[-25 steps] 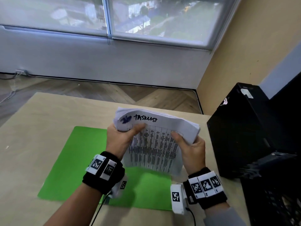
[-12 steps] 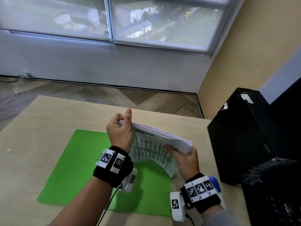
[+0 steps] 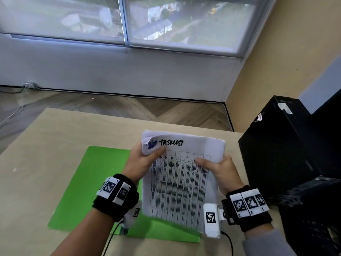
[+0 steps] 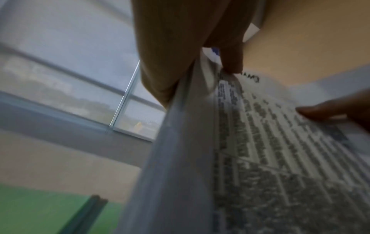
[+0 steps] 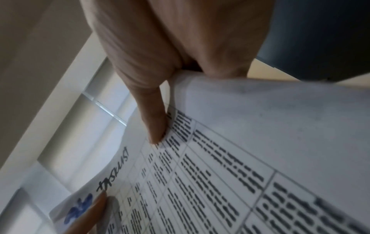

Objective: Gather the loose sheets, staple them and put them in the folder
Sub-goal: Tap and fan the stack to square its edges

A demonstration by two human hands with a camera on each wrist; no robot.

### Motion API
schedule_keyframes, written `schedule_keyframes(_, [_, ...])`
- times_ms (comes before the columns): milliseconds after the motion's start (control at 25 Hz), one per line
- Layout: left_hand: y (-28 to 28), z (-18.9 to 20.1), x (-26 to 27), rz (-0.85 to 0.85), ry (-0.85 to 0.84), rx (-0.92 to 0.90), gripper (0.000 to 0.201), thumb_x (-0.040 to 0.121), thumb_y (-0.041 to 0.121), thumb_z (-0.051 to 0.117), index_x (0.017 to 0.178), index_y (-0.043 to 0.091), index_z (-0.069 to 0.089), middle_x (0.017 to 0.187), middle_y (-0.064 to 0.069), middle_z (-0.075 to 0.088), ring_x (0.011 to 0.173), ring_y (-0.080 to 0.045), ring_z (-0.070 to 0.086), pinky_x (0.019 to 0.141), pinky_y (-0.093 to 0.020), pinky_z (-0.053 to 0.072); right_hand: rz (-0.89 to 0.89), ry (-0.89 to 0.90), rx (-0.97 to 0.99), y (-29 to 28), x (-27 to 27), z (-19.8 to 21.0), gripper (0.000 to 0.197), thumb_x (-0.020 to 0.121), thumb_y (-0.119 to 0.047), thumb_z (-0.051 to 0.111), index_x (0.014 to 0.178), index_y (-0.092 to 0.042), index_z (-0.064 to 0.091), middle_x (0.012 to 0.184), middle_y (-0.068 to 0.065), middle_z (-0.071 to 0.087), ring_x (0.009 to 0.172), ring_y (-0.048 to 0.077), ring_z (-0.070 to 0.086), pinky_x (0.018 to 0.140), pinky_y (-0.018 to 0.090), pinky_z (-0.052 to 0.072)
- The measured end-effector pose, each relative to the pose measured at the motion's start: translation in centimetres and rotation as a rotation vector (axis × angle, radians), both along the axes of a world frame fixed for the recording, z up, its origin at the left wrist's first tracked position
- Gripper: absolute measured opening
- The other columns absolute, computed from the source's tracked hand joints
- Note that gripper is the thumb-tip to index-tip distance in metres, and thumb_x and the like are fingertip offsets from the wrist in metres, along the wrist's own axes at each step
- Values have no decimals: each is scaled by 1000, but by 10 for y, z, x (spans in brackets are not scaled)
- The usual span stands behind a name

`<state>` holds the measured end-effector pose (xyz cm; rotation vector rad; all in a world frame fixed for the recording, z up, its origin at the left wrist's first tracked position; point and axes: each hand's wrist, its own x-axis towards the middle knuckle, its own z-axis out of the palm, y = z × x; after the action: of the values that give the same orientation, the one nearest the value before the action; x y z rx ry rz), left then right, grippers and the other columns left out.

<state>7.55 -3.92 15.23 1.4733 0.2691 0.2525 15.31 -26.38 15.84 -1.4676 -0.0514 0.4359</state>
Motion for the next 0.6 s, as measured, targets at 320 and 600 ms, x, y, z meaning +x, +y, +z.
schedule_keyframes(320, [28,46,-2,-26,-50,684,71,61,38,89,120,19,54,108,7,70,94,-7,67,79,-23,54,158,-300,-350,19,-8,31,36,64,-28,86,86,-2,74,81,20,75,76,37,73,68,54,60])
schedule_keyframes(600, [38,46,12,-163,-14,392,18,76,28,80,71,12,72,62,-4,72,55,-10,60,52,-28,50,127,-603,-578,18,-4,55,22,69,-35,85,73,-17,72,62,-2,71,56,5,62,54,27,50])
